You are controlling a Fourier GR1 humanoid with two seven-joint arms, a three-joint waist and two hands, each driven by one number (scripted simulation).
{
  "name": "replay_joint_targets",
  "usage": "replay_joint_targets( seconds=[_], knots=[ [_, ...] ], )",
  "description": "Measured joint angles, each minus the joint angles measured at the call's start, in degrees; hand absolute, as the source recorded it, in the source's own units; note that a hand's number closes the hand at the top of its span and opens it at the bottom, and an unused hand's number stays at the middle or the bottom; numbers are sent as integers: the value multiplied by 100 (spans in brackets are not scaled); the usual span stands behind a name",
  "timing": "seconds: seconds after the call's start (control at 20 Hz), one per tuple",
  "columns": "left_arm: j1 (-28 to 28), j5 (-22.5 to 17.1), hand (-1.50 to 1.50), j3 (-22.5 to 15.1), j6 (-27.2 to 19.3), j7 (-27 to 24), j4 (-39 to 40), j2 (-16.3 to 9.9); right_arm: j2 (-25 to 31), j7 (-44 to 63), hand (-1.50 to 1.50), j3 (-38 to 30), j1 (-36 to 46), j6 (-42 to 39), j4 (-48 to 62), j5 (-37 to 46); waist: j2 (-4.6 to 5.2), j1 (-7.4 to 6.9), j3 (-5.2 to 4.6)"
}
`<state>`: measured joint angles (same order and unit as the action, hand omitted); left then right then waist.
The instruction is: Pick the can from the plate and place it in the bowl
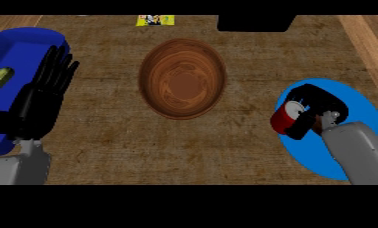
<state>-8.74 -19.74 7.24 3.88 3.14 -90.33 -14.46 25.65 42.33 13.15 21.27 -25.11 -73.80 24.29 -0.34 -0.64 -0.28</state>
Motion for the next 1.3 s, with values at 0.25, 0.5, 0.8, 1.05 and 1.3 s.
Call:
replay_joint_targets(
  seconds=[0.25, 0.5, 0.8, 1.05, 1.3],
  knots=[
    [-118, 21, 0, -224, 101, 37, 62, 103, -1294, -148, 150, 1659, 607, 76, -736, 705, 10, -372, 5],
    [-219, 75, 0, -219, 19, 66, 111, 122, -2183, 425, 150, 3248, 1046, 707, -1093, 1304, 11, -312, 16],
    [-109, 143, 0, -215, -34, 13, 67, 161, -2449, 1639, 150, 4215, 1789, 1582, -1586, 1672, -2, -189, 19],
    [-64, 105, 0, -126, -30, 30, 90, 127, -2456, 2209, 150, 4280, 2426, 1760, -2048, 2067, -24, -77, 18],
    [-16, 96, 0, -48, -32, 4, 61, 98, -2447, 2459, 150, 3879, 2838, 1705, -2166, 2384, -23, -1, 19]
  ],
)
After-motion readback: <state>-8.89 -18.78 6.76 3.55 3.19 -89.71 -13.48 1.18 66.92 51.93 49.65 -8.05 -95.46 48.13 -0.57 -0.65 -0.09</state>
